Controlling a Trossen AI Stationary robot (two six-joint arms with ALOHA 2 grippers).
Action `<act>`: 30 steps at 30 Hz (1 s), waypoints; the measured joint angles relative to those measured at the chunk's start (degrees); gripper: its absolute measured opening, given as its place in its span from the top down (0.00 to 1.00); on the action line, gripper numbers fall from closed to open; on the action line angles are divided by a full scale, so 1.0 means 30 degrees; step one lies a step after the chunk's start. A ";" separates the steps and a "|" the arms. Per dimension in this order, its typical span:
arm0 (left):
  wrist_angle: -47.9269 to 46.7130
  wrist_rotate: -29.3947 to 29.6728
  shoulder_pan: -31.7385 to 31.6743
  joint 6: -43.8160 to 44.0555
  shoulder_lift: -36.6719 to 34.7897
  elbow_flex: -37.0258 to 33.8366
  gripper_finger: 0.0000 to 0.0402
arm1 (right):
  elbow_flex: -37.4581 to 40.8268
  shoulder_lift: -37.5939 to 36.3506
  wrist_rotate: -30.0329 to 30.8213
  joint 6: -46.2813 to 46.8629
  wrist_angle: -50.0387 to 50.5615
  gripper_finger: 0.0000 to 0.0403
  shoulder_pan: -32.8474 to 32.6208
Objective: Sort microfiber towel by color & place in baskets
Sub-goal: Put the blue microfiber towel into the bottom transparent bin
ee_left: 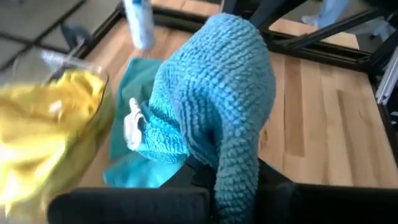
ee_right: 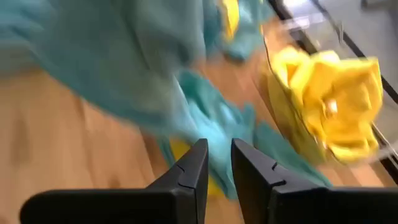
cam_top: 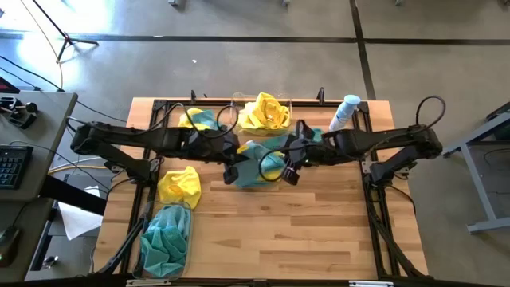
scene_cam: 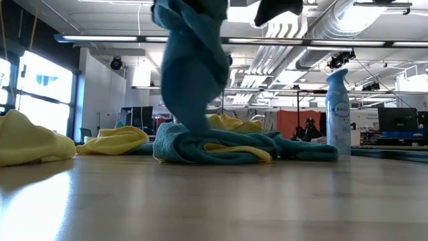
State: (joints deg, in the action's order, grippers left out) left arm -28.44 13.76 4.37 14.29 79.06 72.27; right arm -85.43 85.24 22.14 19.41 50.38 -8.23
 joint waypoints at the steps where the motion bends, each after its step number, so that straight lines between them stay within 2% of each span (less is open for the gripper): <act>1: -0.0461 0.0144 0.0177 0.0676 -0.0275 0.0000 0.99 | 0.0000 0.0217 0.0131 0.0021 0.0501 0.83 0.0000; 5: -0.2717 0.0790 0.1078 0.3683 -0.1570 0.0083 0.99 | 0.0000 0.1494 0.1506 -0.0778 0.1394 0.83 0.0000; 7: -0.4899 0.1374 0.1669 0.5183 -0.1976 0.0799 0.99 | 0.0000 0.2297 0.1229 -0.1686 0.1339 0.84 0.0138; 12: -1.0936 0.3962 0.3891 0.8473 -0.1839 0.3977 1.00 | 0.0000 0.4005 -0.1426 -0.3736 -0.0198 0.95 0.0606; 14: -1.2647 0.4322 0.4858 0.9606 -0.1697 0.5166 1.00 | 0.0000 0.4369 -0.2184 -0.4467 -0.1001 0.99 0.0781; 19: -1.6106 0.4547 0.7264 1.3020 -0.1216 0.7264 1.00 | 0.0006 0.4485 -0.3797 -0.5636 -0.1738 0.99 0.1148; 24: -1.9072 0.4100 0.9652 1.7480 -0.0315 0.8628 1.00 | 0.2626 0.3729 -0.5530 -0.5756 -0.4324 0.99 0.1377; 26: -1.9367 0.3419 1.0608 1.9081 0.0060 0.8772 1.00 | 0.4296 0.3145 -0.6403 -0.5286 -0.5532 1.00 0.1377; 30: -1.9642 0.1447 1.2141 2.2102 0.1002 0.8750 1.00 | 0.7250 0.1777 -0.6865 -0.4185 -0.7292 1.00 0.1355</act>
State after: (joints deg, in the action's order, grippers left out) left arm -87.37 18.10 40.80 80.59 82.07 98.52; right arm -63.68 90.57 1.55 6.86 28.50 -4.16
